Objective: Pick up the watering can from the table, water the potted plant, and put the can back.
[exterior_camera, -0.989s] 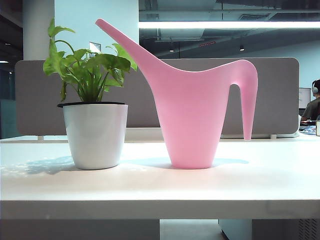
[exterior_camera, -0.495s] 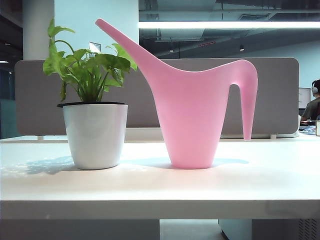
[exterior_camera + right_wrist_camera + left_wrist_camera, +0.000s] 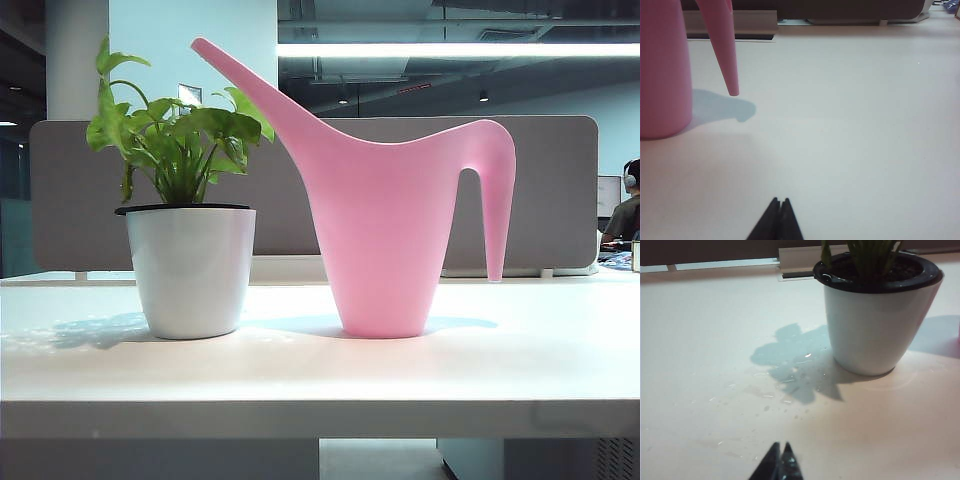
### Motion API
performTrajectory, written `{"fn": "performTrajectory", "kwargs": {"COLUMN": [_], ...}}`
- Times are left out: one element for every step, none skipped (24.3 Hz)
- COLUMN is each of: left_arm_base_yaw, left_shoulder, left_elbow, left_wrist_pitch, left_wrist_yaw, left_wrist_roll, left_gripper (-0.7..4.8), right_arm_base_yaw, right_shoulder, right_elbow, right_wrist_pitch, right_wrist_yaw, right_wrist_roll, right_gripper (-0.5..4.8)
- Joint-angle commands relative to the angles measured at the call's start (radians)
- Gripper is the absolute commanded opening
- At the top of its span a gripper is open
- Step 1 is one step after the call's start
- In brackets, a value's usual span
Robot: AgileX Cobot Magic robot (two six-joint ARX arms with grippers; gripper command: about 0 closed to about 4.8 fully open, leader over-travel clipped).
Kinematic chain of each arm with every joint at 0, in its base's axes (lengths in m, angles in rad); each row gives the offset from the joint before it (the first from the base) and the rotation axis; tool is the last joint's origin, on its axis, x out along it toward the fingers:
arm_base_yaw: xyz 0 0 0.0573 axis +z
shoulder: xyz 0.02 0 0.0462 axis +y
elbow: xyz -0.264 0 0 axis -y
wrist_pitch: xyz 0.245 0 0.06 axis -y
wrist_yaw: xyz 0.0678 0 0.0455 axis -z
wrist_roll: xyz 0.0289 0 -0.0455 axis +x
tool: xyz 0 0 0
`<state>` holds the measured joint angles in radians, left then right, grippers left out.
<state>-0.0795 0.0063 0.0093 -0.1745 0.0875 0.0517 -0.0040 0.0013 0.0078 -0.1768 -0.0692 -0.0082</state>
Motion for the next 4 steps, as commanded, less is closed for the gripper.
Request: {"fn": "performTrajectory", "kwargs": {"left_arm_base_yaw": [-0.003, -0.003, -0.003, -0.003], "left_shoulder": [0.001, 0.001, 0.001, 0.001], "left_elbow": [0.000, 0.000, 0.000, 0.000], "left_wrist_pitch": [0.004, 0.004, 0.004, 0.004], "left_wrist_yaw": [0.003, 0.003, 0.003, 0.003], "left_wrist_roll": [0.000, 0.000, 0.000, 0.000], "left_gripper": [0.03, 0.03, 0.03, 0.03], "right_arm_base_yaw": [0.000, 0.000, 0.000, 0.000], "right_shoulder": [-0.001, -0.001, -0.001, -0.001], "right_elbow": [-0.007, -0.007, -0.007, -0.007], "right_wrist_pitch": [0.013, 0.013, 0.013, 0.013], "right_wrist_yaw": [-0.001, -0.001, -0.001, -0.001], "right_wrist_roll": [-0.002, -0.002, -0.002, -0.002], "right_gripper": [-0.05, -0.05, -0.05, -0.05]}}
